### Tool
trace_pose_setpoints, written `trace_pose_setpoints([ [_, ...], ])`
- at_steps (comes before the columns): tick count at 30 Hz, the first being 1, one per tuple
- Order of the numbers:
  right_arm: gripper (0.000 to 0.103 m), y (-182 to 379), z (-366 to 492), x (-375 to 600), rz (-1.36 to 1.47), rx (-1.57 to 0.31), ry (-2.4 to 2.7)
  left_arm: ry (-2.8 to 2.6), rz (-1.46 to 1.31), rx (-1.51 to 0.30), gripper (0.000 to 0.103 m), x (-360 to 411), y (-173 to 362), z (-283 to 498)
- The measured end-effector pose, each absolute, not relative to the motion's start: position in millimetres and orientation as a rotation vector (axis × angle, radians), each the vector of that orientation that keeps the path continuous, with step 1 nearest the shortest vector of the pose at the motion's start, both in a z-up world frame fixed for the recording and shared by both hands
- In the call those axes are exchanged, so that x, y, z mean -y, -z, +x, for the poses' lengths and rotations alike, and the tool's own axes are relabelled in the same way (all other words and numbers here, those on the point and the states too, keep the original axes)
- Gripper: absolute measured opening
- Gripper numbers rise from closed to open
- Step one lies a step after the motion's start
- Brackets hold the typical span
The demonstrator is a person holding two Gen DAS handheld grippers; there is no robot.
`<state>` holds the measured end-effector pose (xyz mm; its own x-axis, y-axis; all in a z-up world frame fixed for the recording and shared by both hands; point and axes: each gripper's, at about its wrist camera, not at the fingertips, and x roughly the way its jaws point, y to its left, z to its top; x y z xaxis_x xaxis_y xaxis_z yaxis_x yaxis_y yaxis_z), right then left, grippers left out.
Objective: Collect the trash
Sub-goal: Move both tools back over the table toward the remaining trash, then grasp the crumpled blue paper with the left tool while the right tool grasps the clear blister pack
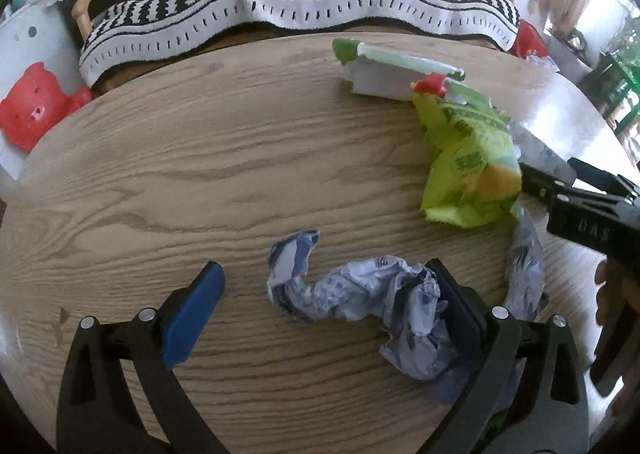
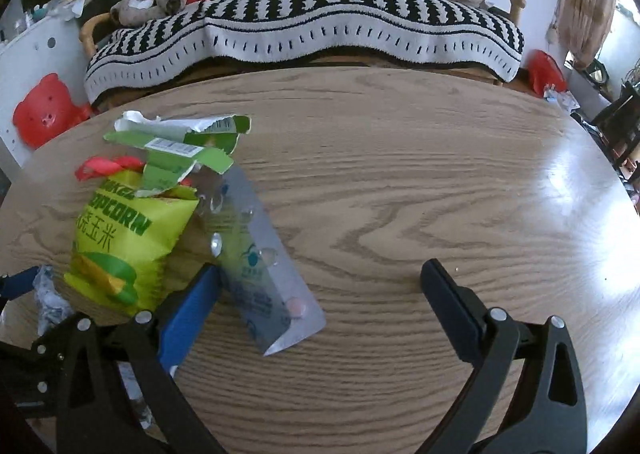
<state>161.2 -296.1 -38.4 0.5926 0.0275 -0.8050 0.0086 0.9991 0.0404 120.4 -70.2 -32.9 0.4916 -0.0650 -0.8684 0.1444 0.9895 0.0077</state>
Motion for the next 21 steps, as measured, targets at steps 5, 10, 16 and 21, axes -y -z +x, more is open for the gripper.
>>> trace_pose_setpoints([
  [5,0.097,40,163,294,0.019,-0.940,-0.022,0.137,0.101,-1.052,0.097,58,34,113],
  [10,0.098,40,163,293,0.019,-0.941,-0.024,0.108,0.084,-1.040,0.097,45,34,110],
  [16,0.098,40,163,292,0.017,-0.941,-0.022,0.115,0.090,-1.001,0.097,44,35,105],
  [21,0.098,39,163,292,0.017,-0.941,-0.022,0.142,0.101,-0.999,0.097,42,36,102],
])
